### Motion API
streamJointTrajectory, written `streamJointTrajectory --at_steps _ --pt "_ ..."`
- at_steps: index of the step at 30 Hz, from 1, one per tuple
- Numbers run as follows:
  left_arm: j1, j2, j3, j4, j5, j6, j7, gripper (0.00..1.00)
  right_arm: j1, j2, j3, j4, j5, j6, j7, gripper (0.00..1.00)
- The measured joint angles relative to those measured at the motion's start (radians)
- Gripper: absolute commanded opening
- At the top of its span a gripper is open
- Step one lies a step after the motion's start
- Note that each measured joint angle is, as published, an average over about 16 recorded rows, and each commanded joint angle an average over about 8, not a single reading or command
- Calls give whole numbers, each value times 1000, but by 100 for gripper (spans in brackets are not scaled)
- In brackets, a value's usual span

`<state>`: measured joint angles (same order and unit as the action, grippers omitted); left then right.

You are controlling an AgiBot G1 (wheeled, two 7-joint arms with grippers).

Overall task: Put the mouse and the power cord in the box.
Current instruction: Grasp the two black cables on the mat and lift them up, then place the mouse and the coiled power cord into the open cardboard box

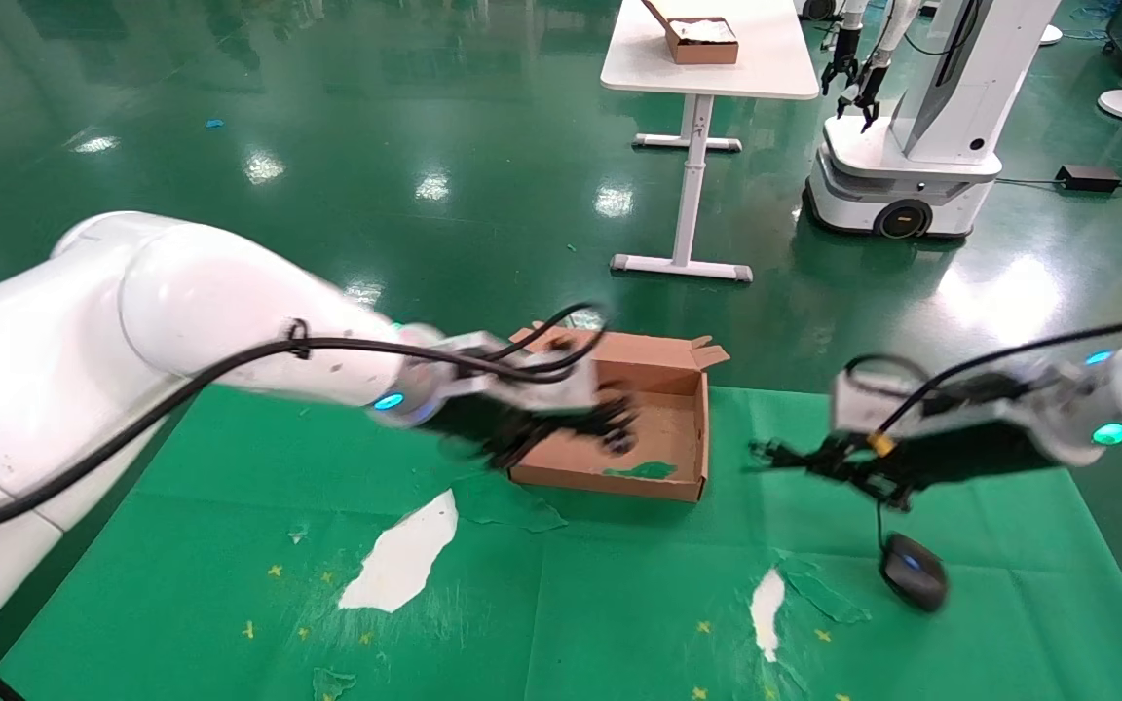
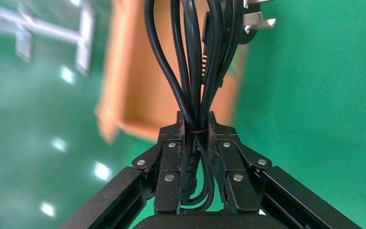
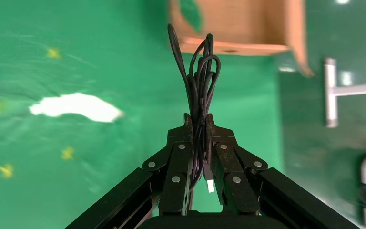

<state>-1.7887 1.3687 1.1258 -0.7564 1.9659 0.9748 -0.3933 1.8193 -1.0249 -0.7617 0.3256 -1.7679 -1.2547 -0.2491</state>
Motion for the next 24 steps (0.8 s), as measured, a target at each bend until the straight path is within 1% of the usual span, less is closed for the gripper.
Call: streamJointTrajectory --at_steps 5,10,11,12,18,19,20,24 --pt "1 8 75 -66 -12 -156 9 0 47 49 1 43 -12 -9 21 0" --pt "9 10 171 -110 7 -290 5 0 75 95 -1 94 -26 -26 52 0" --pt "10 10 189 -115 13 -312 2 2 79 103 -2 105 -28 -29 59 0" --pt "11 10 207 -120 19 -331 -1 13 81 111 -2 117 -30 -32 66 0" --pt "12 8 289 -136 55 -408 -34 88 77 147 -2 189 -34 -48 108 0" --pt "11 8 298 -138 59 -415 -40 99 75 151 -2 201 -33 -50 114 0" --pt "10 8 307 -139 63 -421 -47 100 72 154 -1 213 -32 -51 121 0" --pt "5 8 336 -145 70 -437 -73 100 57 164 2 258 -26 -52 145 0"
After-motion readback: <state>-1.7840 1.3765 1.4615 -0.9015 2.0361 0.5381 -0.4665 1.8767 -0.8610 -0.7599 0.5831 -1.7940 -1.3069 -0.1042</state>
